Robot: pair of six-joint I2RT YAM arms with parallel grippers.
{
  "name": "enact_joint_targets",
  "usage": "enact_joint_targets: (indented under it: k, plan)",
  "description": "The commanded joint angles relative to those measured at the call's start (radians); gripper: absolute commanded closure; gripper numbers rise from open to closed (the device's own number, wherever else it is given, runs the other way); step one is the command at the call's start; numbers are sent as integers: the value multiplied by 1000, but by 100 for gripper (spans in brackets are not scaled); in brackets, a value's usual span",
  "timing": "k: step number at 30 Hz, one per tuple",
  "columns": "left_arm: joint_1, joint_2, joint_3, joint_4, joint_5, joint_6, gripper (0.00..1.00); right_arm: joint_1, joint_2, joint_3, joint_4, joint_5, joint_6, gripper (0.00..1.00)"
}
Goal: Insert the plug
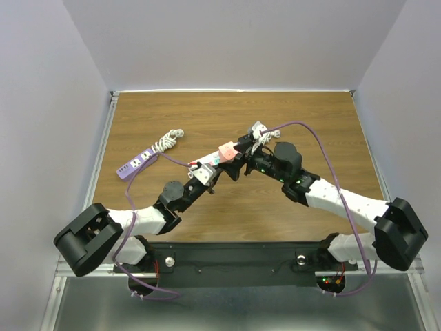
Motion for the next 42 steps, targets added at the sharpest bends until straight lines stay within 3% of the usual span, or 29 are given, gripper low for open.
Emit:
enact_joint_targets:
  k: [1,8,14,17,20,21,23,24,27,28,29,33,35,42]
  plan:
    - [-3,-37,-8,57,-17,28,100,-6,8,55,16,19,-18,5]
    - [-3,-63,-23,67,-28,23,100,-6,19,54,12,41,-15,12]
    - [-1,-80,-33,75,-26,22,100,-6,21,43,15,56,-15,12]
    - [-1,-80,-33,74,-26,20,100,-9,34,52,21,30,-10,19]
    - [-3,-80,-33,75,-26,22,100,-12,65,75,26,-25,-4,38]
    - [-3,-80,-33,75,-28,22,100,-12,82,80,27,-33,-4,49]
    - [-1,-78,-33,75,-28,25,100,-14,96,89,30,-53,-1,62]
    - [-3,-75,-34,78,-28,26,100,-14,100,90,32,-62,1,76]
    - [-1,-60,-28,81,-64,32,100,-15,105,91,36,-64,1,97]
    - [-3,-57,-26,81,-74,31,98,-17,105,89,36,-62,-3,99]
    - [-3,-52,-23,80,-92,26,81,-18,93,86,36,-57,-9,99]
    - [-1,-45,-29,97,-168,3,34,-21,47,61,47,-13,-30,99]
    - [-1,-45,-31,95,-193,-11,24,-25,10,54,52,25,-52,99]
    - [10,-55,12,-30,-291,-78,17,-29,-68,14,56,136,-118,99]
